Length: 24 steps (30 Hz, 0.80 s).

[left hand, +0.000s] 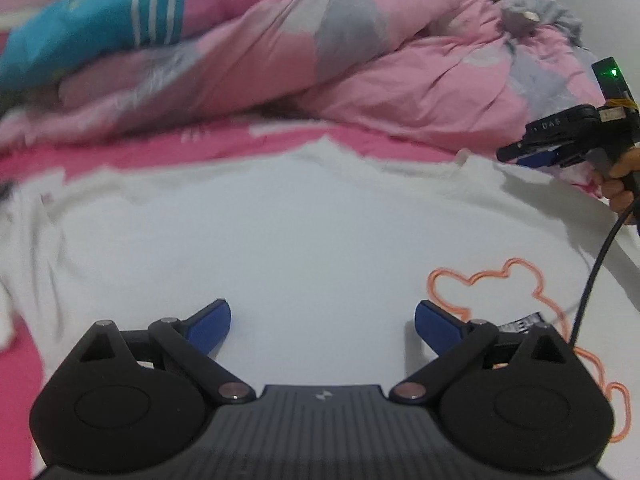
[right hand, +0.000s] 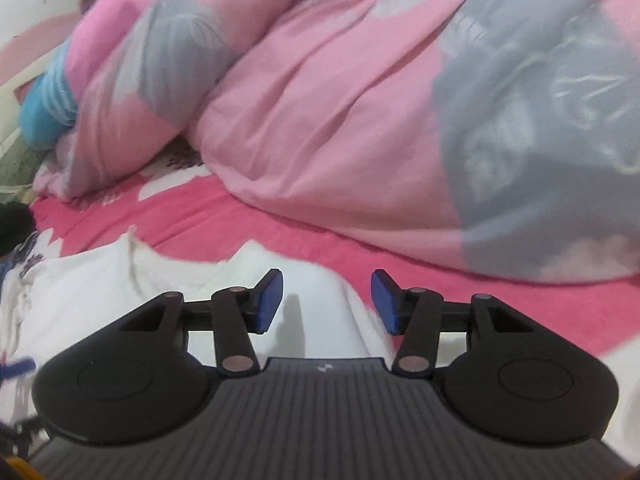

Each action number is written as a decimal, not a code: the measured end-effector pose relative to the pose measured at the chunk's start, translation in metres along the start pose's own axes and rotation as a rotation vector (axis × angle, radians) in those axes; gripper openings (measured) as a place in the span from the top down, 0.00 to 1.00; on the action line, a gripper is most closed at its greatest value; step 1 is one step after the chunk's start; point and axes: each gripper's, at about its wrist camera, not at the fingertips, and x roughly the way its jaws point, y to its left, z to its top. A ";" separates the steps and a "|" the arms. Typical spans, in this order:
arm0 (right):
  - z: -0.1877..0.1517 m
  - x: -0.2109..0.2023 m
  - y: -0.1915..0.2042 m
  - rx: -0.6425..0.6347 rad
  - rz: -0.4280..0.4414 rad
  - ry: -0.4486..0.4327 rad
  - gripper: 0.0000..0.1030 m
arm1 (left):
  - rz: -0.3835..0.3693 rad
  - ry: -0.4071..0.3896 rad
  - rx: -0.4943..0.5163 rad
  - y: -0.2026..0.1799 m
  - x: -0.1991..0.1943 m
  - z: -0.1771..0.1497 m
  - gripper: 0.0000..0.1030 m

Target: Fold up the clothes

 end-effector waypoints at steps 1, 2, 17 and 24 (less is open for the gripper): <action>0.003 0.009 0.001 -0.003 0.004 0.009 0.53 | -0.009 -0.011 -0.004 0.002 0.000 -0.002 0.03; 0.006 0.017 0.002 -0.011 0.007 0.021 0.53 | -0.017 -0.019 -0.009 0.003 -0.001 -0.002 0.03; -0.005 0.022 0.059 -0.349 -0.045 0.052 0.96 | -0.048 -0.039 -0.034 0.008 0.000 -0.004 0.01; -0.012 0.021 0.068 -0.413 -0.175 -0.091 0.96 | -0.052 -0.042 -0.037 0.009 0.000 -0.004 0.01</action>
